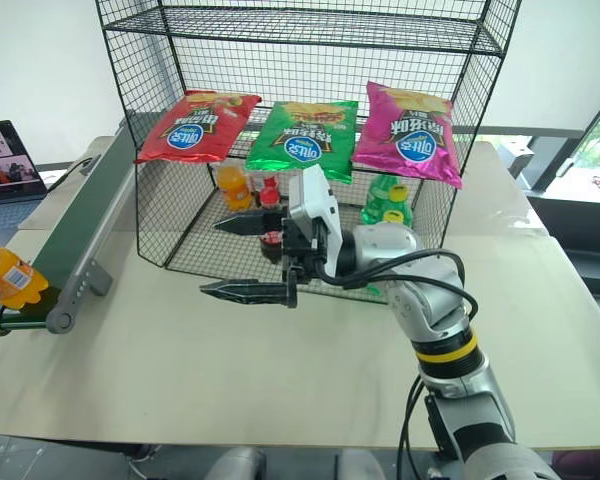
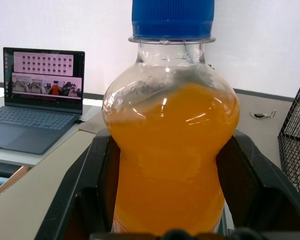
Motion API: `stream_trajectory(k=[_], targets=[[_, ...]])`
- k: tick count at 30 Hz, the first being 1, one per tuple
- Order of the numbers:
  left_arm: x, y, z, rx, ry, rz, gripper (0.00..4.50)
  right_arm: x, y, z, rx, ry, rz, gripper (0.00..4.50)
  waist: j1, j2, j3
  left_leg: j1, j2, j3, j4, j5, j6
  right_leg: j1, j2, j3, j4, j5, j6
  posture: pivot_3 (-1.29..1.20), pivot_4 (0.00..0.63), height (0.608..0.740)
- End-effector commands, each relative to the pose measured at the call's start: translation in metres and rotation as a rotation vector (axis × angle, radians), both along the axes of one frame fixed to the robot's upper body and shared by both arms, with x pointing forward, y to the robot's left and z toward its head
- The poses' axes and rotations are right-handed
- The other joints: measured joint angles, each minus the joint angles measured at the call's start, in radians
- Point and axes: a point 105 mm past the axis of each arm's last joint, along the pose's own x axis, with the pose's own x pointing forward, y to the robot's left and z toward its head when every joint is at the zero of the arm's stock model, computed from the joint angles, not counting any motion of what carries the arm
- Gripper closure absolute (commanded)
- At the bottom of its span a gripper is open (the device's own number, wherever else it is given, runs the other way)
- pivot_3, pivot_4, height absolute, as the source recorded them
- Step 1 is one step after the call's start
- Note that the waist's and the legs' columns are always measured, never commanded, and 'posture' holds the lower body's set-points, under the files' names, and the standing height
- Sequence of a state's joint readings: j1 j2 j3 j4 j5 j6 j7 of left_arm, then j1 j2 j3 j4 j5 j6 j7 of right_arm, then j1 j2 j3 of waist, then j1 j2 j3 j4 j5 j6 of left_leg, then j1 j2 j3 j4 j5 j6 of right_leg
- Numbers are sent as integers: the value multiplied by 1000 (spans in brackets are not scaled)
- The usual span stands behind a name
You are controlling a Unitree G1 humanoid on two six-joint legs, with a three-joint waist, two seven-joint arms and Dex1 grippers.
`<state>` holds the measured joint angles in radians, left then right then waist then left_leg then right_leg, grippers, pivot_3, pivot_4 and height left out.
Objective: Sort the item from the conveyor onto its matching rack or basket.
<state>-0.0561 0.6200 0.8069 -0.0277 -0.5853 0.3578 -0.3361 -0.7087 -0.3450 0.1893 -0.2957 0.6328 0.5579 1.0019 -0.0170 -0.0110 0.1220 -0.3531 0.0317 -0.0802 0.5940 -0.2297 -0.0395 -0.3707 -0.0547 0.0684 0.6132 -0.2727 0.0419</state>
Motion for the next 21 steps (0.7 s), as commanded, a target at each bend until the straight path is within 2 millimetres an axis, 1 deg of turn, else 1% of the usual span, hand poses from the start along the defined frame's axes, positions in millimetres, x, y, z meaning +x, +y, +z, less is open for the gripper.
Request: stream_trajectory(k=[1, 4, 7, 9, 11, 13, 16, 21], targets=[[-2, -27, 27, 77, -27, -113, 2189, -4, -6, 4, 16, -30, -36, 0, 0, 0, 0, 0, 0, 0, 0, 0, 0, 0, 0, 0, 0, 0, 0, 0, 150, 738], [-6, -60, 42, 85, -32, -234, 2189, 2, -18, -4, -7, -26, -141, 0, 4, -2, 1, -1, -1, 0, -1, 0, 0, 0, -1, 0, -1, 0, 0, 0, 150, 738], [-8, -80, 47, 77, -24, -306, 2189, 6, -25, -10, -26, -19, -209, 0, 3, -4, 3, -1, -1, 0, -1, 0, 0, 0, -1, 0, -1, 0, 0, 0, 150, 738], [1, -109, 47, 79, -15, -408, 2189, 15, -34, -19, -47, -13, -337, 0, 1, -5, 3, 0, 0, 0, -1, 0, 0, 0, -1, 0, -1, 0, 0, 0, 150, 738], [11, -133, 48, 89, -15, -473, 2189, 23, -37, -26, -63, -11, -434, 0, 1, -4, 2, 0, 0, 0, -1, 0, 0, 0, -1, 0, -1, 0, 0, 0, 150, 738], [23, -143, 44, 63, -31, -466, 2189, 27, -35, -28, -61, -13, -483, 0, 6, -4, 3, 0, -1, 0, -1, 0, 0, 1, -1, 0, -1, 0, 0, 0, 150, 738], [45, -152, 34, 42, -37, -431, 2189, 33, -30, -28, -32, -11, -539, 0, -2, -4, 3, 0, -1, 0, 0, 1, -1, 1, -1, 0, -1, 0, 0, 0, 150, 738], [89, -177, 33, 62, -85, -462, 2189, 35, -23, -26, 0, -22, -568, 0, -1, -3, 3, -1, 0, 0, -2, 1, -1, 0, 1, 1, -1, 1, -1, 0, 150, 738]])
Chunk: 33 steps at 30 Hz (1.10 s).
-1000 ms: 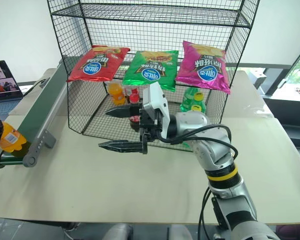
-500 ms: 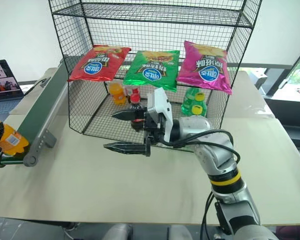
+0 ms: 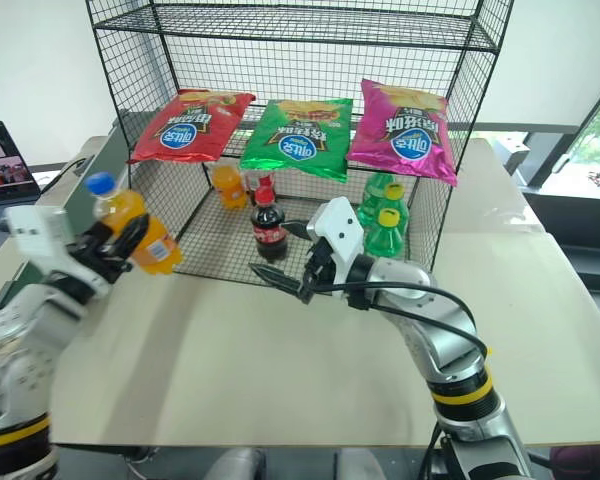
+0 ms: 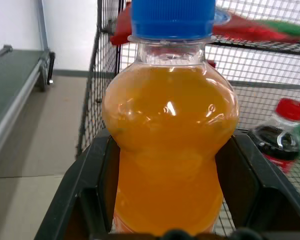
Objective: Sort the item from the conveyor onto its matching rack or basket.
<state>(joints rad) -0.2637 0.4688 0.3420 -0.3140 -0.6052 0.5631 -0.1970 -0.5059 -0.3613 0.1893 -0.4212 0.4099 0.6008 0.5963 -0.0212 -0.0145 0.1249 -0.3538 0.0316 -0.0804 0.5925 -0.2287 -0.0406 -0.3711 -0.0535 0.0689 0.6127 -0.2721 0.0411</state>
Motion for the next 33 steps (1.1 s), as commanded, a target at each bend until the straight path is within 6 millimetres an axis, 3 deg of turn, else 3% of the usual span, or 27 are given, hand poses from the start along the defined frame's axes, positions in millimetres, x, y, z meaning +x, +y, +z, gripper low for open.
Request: stream_trajectory(k=[1, 9, 14, 21, 23, 26, 33], targets=[[23, -10, 25, 53, -143, 4, 2189, -4, 6, 14, 31, -69, -1, 0, 4, 0, 0, 0, 0, 0, 0, 0, 0, 0, 0, 0, 0, 0, 0, 0, 150, 738], [80, -23, 11, 85, -188, 71, 2189, -2, 2, 11, 22, -68, -60, 0, 8, 0, 0, -1, -2, 0, 1, 0, 0, 1, -1, 0, -1, 0, 0, 0, 150, 738], [92, -31, -10, 63, -158, 61, 2189, -3, -2, 10, 23, -63, -102, 0, 6, 0, 0, -1, -2, 0, 1, 0, 0, 1, -1, 0, -1, 0, 0, 0, 150, 738], [97, -25, -24, 57, -128, 90, 2189, -4, -7, 13, 26, -65, -126, 0, 4, 0, 0, -1, -2, 0, 1, 0, 0, 1, -1, 0, 0, 0, 1, 0, 150, 738], [96, -25, -24, 42, -128, 79, 1168, -3, -7, 14, 27, -64, -128, 0, 4, 0, 0, 0, -2, 0, 1, 0, 0, 1, -1, 0, 0, 0, 1, 0, 150, 738], [95, -24, -25, 39, -131, 77, 13, -3, -7, 14, 29, -64, -128, 0, 6, 0, 0, 0, -2, 0, 1, 0, 0, 1, -1, 0, 0, 0, 1, 0, 150, 738], [79, -20, -25, 40, -129, 61, 13, -3, -7, 12, 30, -56, -117, 0, 4, 0, 0, 0, -2, 0, 1, 0, 0, 1, -1, 0, 0, 0, 1, 0, 150, 738]])
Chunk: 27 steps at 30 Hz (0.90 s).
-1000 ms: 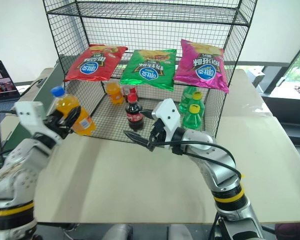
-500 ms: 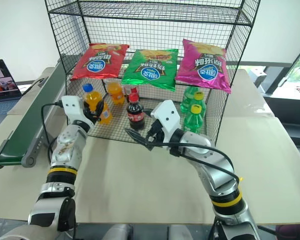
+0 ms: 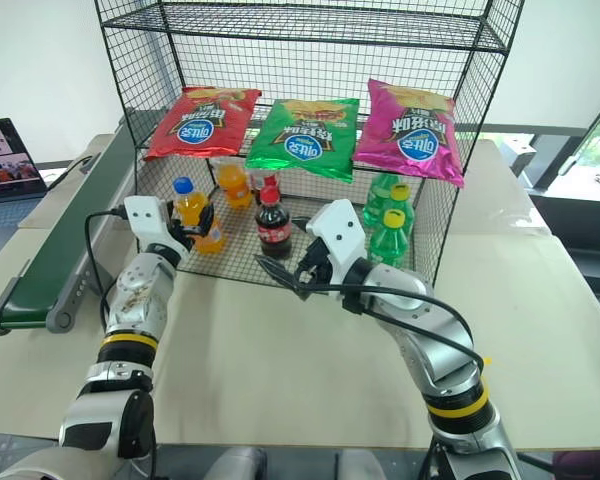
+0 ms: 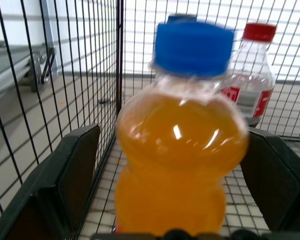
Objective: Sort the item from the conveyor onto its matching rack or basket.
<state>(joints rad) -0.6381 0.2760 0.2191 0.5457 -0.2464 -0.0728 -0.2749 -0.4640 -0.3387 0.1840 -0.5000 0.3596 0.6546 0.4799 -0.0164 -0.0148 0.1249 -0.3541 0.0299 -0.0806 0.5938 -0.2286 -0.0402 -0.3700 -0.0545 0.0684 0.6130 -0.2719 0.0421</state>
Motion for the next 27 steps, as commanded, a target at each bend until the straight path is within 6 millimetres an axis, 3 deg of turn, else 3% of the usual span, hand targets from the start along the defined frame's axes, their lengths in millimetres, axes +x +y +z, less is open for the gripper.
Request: stream_trajectory(k=[1, 5, 9, 15, 18, 27], targets=[[-15, 6, 15, 5, -46, -9, 13, -4, -1, 12, 19, -44, 15, 0, -1, 0, 0, 0, 0, 0, 0, 0, 0, 0, 0, 0, 0, 0, 0, 0, 150, 738], [-33, 9, 14, 17, -22, -6, 13, -4, -4, 9, 20, -30, 11, 0, -3, 0, 0, 1, 1, 0, 0, 0, 0, 0, 0, 0, 1, 0, 0, 0, 150, 738], [-71, 14, 9, 43, 37, 2, 13, -3, -25, -12, 1, 16, -61, 0, 0, 1, -1, 1, 1, 0, 0, 0, 0, 1, 0, 0, 0, 0, 0, 0, 150, 738], [-110, -5, -14, 91, 180, -87, 13, -3, -50, -34, 8, 26, -269, 0, 3, 1, 0, 1, 0, 0, 0, 0, 0, 1, -1, 0, 0, -1, 1, 0, 150, 738], [-120, -12, -30, 124, 239, -109, 13, -5, -55, -46, 8, 38, -349, 0, 1, 2, -1, 2, 1, 0, 0, 0, -1, 1, 0, 0, 0, -5, 7, 0, 150, 738], [-128, -31, -60, 178, 299, -149, 13, -10, -78, -75, 15, 83, -542, 0, 2, 3, -1, 1, 0, 0, 0, 0, -1, 1, -1, 1, -1, -4, 5, 0, 150, 738]])
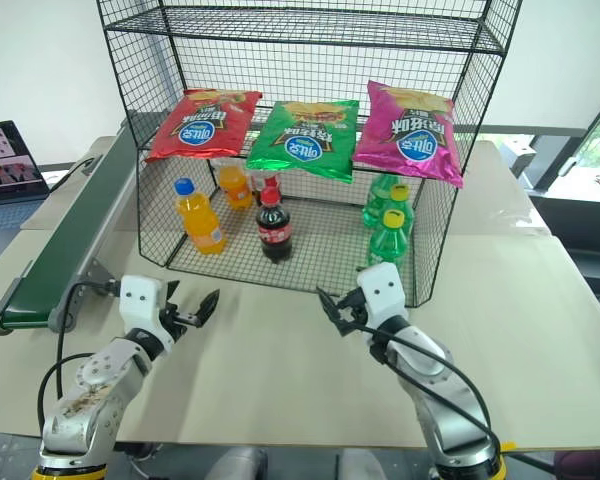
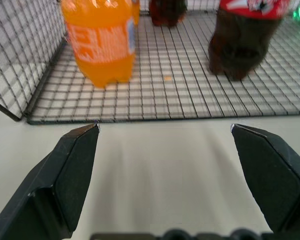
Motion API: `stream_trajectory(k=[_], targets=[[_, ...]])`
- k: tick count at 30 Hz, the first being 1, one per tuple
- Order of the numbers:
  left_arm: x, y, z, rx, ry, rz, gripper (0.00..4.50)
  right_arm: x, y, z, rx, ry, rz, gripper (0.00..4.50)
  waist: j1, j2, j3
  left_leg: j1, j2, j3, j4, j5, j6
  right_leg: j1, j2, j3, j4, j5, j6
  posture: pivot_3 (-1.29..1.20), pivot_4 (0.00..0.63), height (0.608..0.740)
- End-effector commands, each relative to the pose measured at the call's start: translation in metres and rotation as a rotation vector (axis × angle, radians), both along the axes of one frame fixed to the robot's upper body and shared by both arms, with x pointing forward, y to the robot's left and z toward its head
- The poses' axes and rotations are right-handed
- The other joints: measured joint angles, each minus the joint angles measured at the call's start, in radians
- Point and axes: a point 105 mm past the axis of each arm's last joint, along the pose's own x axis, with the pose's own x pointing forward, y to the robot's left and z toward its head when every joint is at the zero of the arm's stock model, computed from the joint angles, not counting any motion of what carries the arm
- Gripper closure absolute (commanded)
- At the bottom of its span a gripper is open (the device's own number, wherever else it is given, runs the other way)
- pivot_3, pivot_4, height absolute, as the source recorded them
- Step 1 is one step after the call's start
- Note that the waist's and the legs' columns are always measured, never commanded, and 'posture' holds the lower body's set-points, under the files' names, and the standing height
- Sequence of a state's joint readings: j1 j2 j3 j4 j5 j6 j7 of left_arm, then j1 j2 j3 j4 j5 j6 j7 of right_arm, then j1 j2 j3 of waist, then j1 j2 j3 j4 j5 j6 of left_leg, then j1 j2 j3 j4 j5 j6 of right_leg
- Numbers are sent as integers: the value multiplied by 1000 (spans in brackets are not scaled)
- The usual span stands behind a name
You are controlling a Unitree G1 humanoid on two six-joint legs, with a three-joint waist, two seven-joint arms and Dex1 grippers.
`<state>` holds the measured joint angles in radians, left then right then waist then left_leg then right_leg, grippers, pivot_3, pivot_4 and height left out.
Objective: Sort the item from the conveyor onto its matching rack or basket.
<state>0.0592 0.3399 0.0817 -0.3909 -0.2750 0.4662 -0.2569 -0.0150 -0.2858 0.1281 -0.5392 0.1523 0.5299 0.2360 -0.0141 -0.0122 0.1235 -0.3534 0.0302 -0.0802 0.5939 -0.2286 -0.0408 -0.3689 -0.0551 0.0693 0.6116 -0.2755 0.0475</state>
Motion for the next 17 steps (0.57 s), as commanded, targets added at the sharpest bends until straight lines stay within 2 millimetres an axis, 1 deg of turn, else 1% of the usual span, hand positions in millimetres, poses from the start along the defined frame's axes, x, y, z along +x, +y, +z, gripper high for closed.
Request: stream_trajectory(k=[1, 5, 11, 15, 17], targets=[[1, -5, 6, 14, -42, -15, 13, 0, -8, 11, -1, -79, -58, 0, 0, 0, 0, 0, 0, 0, 0, 0, 0, 0, 0, 0, 0, 0, 0, 0, 150, 738], [4, -8, 6, 9, -49, -16, 13, 0, -16, 2, -5, -72, -107, 0, -2, 0, 0, 0, 0, 0, 0, 0, 0, 0, 0, 0, 0, -1, 2, 0, 150, 738], [7, -10, 5, 22, -59, -25, 13, 0, -21, -5, -5, -74, -143, 0, -1, 1, 0, 0, 0, 0, 0, 0, 0, 0, 0, 0, 0, -1, 2, 0, 150, 738], [9, -14, 3, 18, -65, -34, 13, 2, -21, -5, -7, -83, -151, 0, -1, 1, 0, 0, 0, 0, 0, 0, 0, 0, 0, 0, 0, -1, 2, 0, 150, 738], [8, -16, 2, -11, -51, -50, 13, 3, -21, -4, -7, -88, -152, 0, -1, 1, 0, 0, 0, 0, 0, 0, 0, 0, 0, 0, 0, -1, 2, 0, 150, 738]])
